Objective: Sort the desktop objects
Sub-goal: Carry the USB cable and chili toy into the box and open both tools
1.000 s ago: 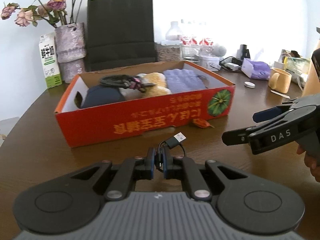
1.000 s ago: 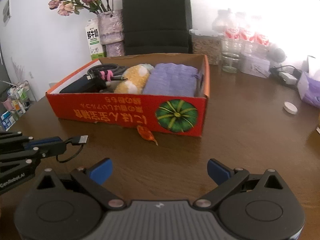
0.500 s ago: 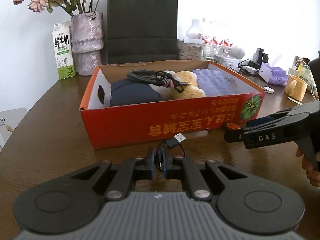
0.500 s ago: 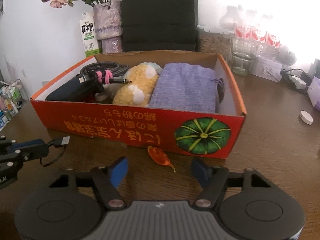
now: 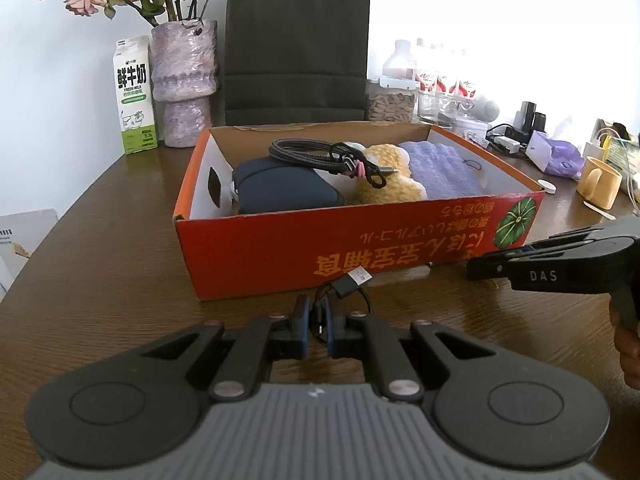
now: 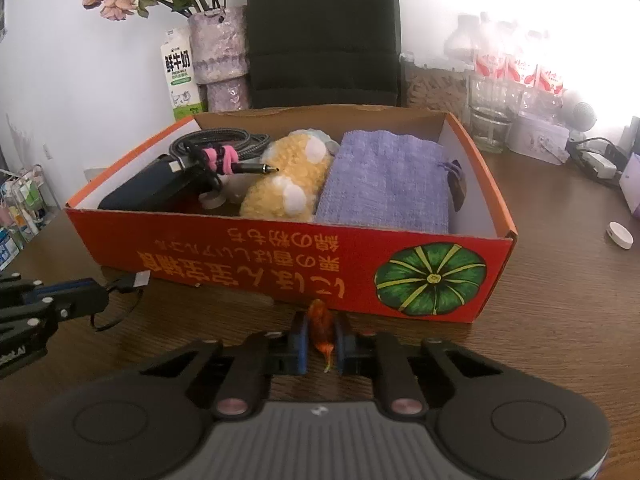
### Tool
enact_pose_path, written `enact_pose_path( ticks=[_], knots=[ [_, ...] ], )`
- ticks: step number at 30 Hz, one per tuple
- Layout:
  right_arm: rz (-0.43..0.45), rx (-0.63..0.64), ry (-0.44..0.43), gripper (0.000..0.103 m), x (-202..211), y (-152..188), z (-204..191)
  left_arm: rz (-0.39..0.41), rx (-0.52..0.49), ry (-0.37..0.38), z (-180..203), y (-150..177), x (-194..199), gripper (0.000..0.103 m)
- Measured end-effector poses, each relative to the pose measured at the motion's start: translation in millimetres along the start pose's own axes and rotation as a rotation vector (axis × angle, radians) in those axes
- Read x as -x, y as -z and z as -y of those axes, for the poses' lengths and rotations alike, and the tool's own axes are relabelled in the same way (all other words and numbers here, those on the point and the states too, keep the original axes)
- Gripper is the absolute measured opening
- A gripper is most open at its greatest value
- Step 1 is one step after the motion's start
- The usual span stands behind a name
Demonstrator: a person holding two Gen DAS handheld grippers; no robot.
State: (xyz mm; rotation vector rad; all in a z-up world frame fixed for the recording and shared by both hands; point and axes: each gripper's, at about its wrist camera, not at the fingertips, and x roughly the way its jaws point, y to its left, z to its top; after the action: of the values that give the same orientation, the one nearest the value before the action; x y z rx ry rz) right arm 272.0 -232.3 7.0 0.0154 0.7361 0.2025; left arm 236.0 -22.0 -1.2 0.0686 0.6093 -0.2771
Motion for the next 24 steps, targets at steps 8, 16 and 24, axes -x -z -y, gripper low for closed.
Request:
enact_pose_path(
  ticks=[8, 16, 24],
  knots=[
    [0.036, 0.0, -0.021, 0.012, 19, 1, -4, 0.026, 0.002, -0.014, 2, -1, 14, 0.008],
    [0.162, 0.005, -0.062, 0.012, 61, -21, -8, 0.113, -0.007, -0.011, 8, -26, 35, 0.008],
    [0.257, -0.004, -0.071, 0.012, 66, -71, -3, 0.215, 0.008, -0.016, 12, -85, 29, 0.008]
  ],
)
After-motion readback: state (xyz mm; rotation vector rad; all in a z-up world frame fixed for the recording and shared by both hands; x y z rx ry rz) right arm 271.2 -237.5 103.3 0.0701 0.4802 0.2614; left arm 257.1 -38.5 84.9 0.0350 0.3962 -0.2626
